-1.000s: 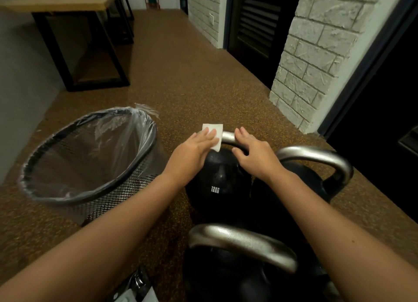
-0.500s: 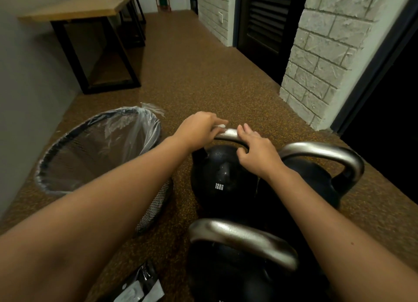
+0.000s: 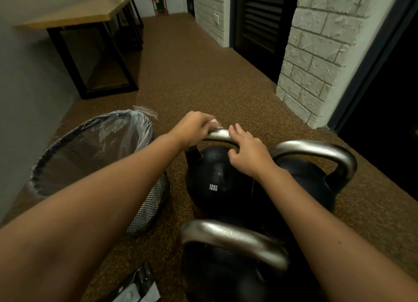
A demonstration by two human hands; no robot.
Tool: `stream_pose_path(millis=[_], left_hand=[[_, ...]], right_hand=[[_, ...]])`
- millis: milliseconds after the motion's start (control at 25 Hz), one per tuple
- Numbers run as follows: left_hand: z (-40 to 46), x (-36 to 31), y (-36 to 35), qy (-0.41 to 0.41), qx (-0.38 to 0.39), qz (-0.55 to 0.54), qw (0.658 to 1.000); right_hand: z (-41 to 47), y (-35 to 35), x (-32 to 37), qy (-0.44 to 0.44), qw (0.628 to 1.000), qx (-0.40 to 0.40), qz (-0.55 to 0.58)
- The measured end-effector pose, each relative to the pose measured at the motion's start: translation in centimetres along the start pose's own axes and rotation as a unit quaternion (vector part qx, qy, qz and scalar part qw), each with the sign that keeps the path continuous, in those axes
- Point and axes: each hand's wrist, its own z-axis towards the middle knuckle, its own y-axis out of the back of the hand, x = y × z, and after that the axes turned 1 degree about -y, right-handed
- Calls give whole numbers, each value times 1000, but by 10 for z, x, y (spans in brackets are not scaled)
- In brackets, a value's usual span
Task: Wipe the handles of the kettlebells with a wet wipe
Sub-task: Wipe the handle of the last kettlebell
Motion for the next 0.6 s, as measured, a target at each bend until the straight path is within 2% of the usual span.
stream_pose_path(millis=[80,160,240,320,440,600], left_hand=[[2,4,2,29,0,12,1000],[10,2,6,68,35,41,996],[12,-3,5,72,54,40,995],[-1,-4,-5,27,16,18,999],[-31,11,-25,-59,-89,16,994],[-52,29,-49,-126,-124,121,977]], right_hand=[[0,0,0,0,1000,0,-2],[1,0,-1,-1,1000,1,0],[2,-1,-1,-2,1000,2,2],[1,0,-2,-2,1000,3,0],[0,-1,-2,-2,1000,-4,-1],[-1,-1,0,-8,1000,-2,1]])
